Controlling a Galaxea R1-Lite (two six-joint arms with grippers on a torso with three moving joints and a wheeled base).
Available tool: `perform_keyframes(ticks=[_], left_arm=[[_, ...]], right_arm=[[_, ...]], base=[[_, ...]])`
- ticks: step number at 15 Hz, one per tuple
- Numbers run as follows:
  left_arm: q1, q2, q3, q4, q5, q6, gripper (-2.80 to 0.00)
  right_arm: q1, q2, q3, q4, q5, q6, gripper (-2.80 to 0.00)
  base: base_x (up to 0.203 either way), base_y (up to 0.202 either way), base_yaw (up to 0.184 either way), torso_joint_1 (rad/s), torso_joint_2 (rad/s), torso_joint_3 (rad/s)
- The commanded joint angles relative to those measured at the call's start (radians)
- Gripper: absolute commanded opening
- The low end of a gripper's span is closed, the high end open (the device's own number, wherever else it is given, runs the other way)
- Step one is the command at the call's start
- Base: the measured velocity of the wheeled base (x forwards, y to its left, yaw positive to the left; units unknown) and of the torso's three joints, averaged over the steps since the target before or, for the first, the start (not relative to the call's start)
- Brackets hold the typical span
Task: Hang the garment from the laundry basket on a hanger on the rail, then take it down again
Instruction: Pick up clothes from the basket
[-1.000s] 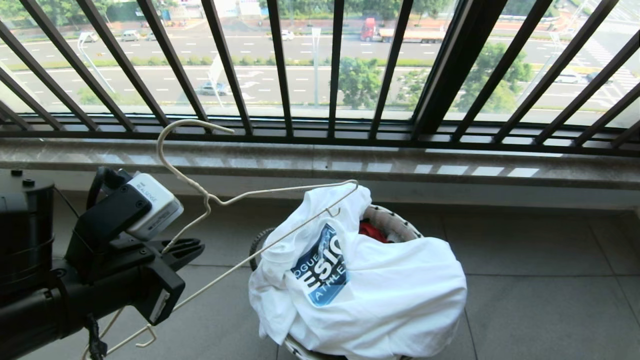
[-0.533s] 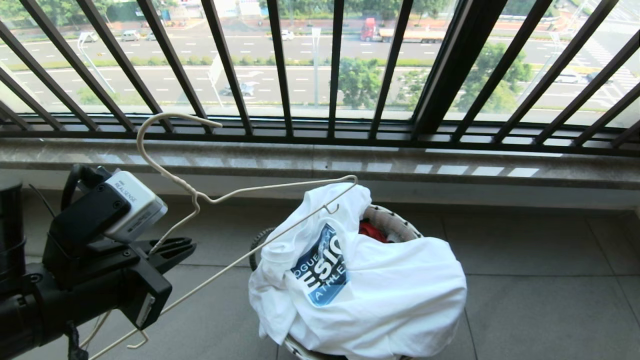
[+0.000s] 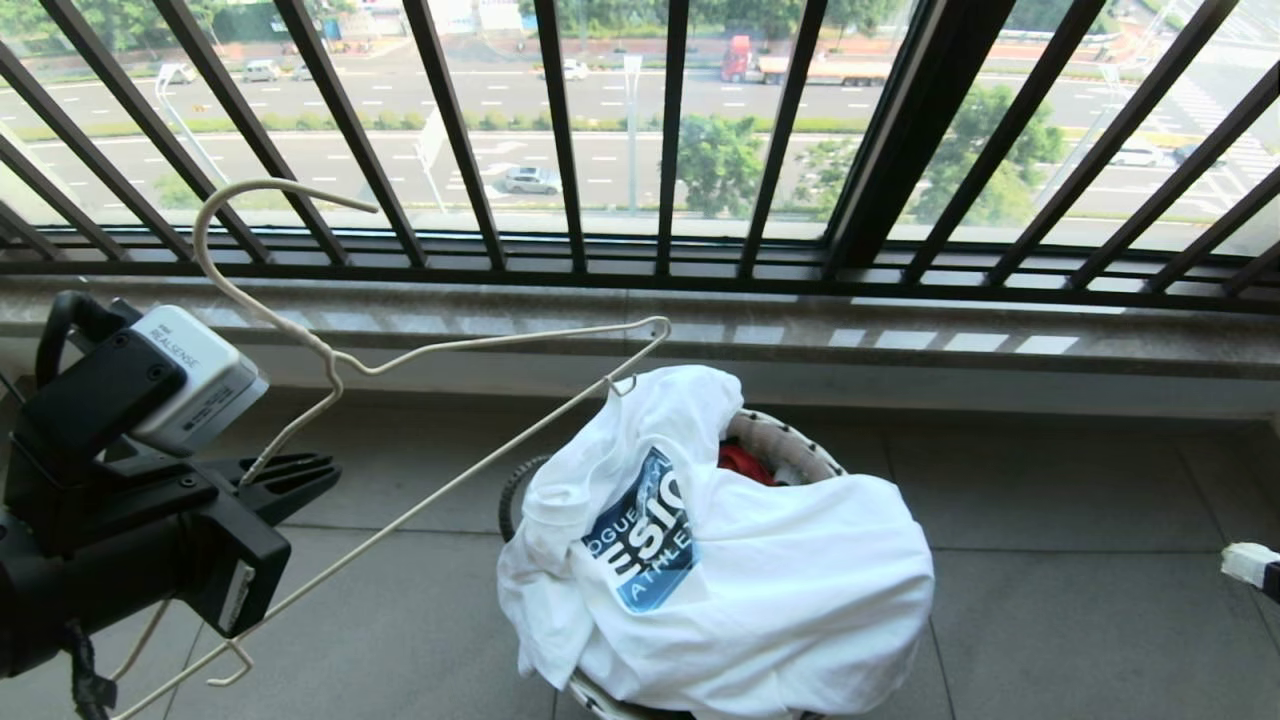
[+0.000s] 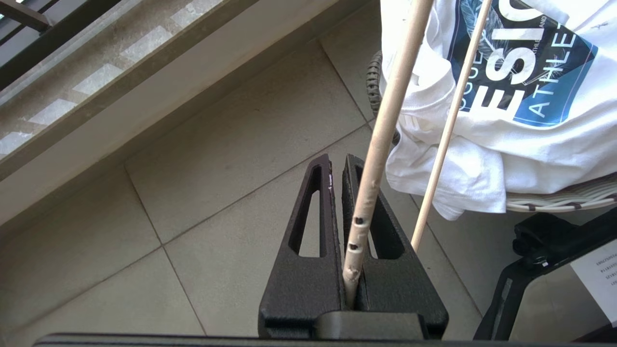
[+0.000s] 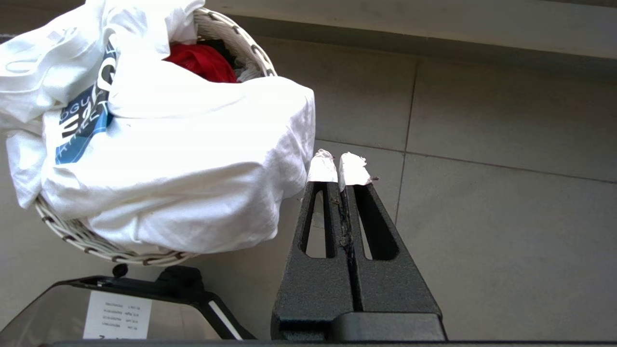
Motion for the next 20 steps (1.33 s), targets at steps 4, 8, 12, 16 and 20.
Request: perform_keyframes(ticks=[4,8,12,16,20], left_arm=[[0.007,-0.063,-0.049,0.108,0.055,0.007,-2.8],[0.007,-0.12,-0.086,0.183,0.053,0.008,-2.8],[0.007,-0.144,-0.088,0.183,0.056,0.03,-2.8],[0.007,-0.17,-0.091,0.185,0.056,0.035,-2.8],[0.007,-0.181,-0.09,0.186,0.056,0.04,-2.8]], right_arm=[[0.164,0.663,-0.252,-0.155,0.024,0.08,-2.8],[0.309,0.969,-0.48,-0.266,0.028,0.099,-2.8],[0.449,1.145,-0.666,-0.319,0.027,0.106,-2.8],[0.542,1.207,-0.773,-0.322,0.025,0.11,-2.8],[0.56,1.314,-0.875,-0.323,0.026,0.126,-2.8]], base=[[0.0,0.0,0.0,0.0,0.0,0.0],[0.0,0.0,0.0,0.0,0.0,0.0],[0.0,0.0,0.0,0.0,0.0,0.0],[0.0,0.0,0.0,0.0,0.0,0.0],[0.0,0.0,0.0,0.0,0.0,0.0]])
